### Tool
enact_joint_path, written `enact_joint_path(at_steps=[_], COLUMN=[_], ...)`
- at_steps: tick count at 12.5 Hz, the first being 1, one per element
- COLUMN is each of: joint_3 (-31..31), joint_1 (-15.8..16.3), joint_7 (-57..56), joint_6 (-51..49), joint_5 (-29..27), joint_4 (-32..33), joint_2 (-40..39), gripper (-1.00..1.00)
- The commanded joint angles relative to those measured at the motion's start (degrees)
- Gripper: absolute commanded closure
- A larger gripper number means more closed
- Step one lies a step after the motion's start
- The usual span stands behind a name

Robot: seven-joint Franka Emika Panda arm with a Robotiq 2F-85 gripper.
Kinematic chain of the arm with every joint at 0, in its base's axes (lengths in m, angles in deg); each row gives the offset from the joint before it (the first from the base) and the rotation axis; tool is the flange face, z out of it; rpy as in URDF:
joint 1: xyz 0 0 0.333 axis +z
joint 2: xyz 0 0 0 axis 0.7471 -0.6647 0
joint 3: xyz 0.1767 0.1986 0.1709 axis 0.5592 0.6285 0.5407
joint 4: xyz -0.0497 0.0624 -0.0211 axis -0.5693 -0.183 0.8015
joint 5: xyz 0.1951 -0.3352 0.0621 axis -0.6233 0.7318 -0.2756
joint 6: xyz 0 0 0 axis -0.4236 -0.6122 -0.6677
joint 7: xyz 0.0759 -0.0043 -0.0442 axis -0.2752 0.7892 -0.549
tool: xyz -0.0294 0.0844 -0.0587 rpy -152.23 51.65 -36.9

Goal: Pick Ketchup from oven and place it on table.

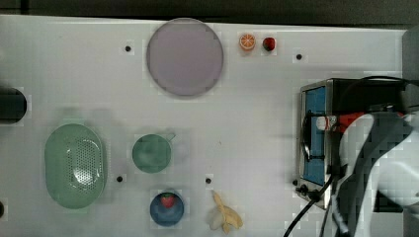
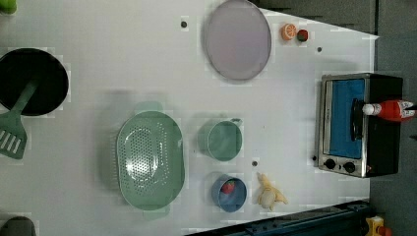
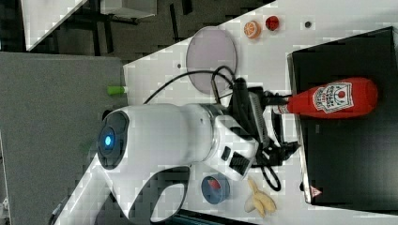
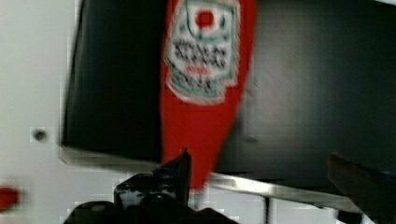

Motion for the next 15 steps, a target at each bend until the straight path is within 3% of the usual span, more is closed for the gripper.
enact_joint_path(at_steps=[1, 4, 10, 11, 14, 15], joint_3=[-2.6, -2.9, -2.8, -2.7, -2.8, -2.9], joint_1=[-0.7, -2.0, -3.2, -3.2, -3.3, -3.3], joint_7=[2.2, 2.2, 2.2, 2.2, 2.2, 2.2], joint_6=[4.6, 6.4, 10.5, 10.6, 12.0, 12.0], joint_5=[-4.9, -12.9, -13.9, -14.4, -14.6, -14.6], joint_4=[-4.0, -4.4, -4.1, -4.0, -4.0, -4.0], joint_2=[-3.3, -8.6, -14.0, -14.3, -14.4, -14.4], gripper=[-1.00, -1.00, -1.00, -0.93, -0.27, -0.27])
